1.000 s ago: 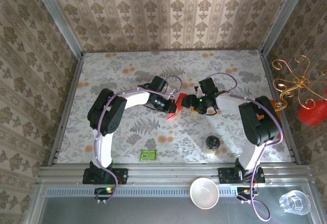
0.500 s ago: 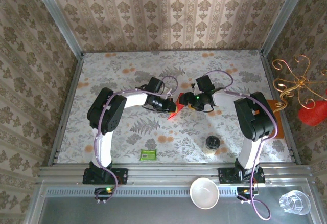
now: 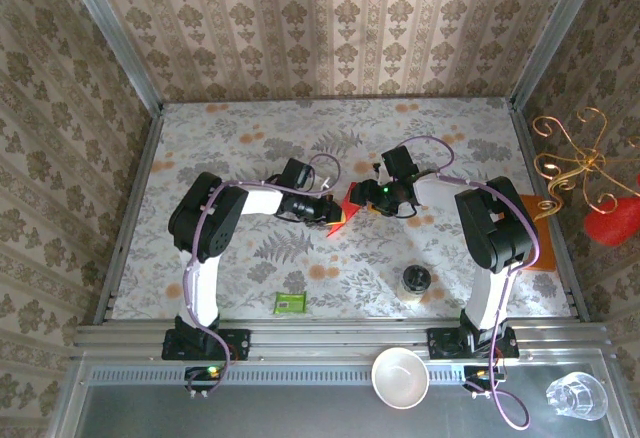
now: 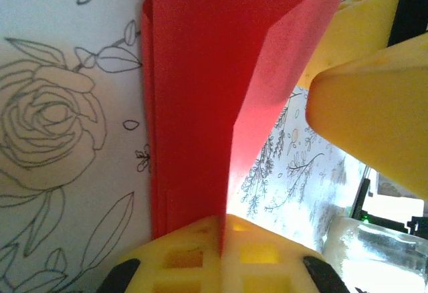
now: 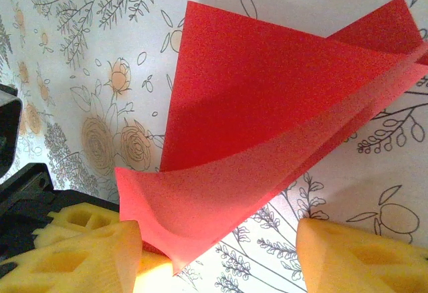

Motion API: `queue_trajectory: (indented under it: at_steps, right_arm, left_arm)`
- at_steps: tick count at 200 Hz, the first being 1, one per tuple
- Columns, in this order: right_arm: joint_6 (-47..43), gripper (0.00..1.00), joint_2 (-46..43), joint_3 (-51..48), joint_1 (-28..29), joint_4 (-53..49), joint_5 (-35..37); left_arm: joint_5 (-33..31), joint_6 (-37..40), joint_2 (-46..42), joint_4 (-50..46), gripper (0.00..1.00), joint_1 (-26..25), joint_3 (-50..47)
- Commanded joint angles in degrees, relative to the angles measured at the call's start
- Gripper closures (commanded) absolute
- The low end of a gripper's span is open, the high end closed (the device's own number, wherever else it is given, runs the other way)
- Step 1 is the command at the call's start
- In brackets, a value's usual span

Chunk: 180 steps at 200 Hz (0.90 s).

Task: Fold a paper plane with a square sheet of paper (pick it up from the middle)
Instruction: Fold the wing for the fifth time at the center of the table.

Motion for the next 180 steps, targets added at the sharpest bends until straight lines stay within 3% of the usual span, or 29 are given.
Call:
queue_trajectory:
  at_steps: [1, 76, 125, 180]
  right_arm:
    - [-1.94, 0.35, 1.58, 0.56, 0.29, -0.19, -0.25]
    - [-1.96, 0.38, 6.84, 5.91, 2.31, -9.8, 9.33]
    - [-0.66, 0.36, 10.35, 10.24, 3.7, -16.07, 14.44]
    - [-0.11, 0.37, 12.2, 11.9, 3.81, -18.18, 15.43]
  left_arm:
    - [-0.45, -2.14, -0.44, 2.71, 1.0, 0.55, -1.82]
    - [-1.82, -0.9, -0.73, 0.66, 0.97, 0.56, -2.27]
    - [-2.37, -0.45, -2.26, -0.41, 0.87, 0.56, -2.34]
    - [-3.14, -0.1, -5.01, -1.99, 0.79, 0.56, -2.77]
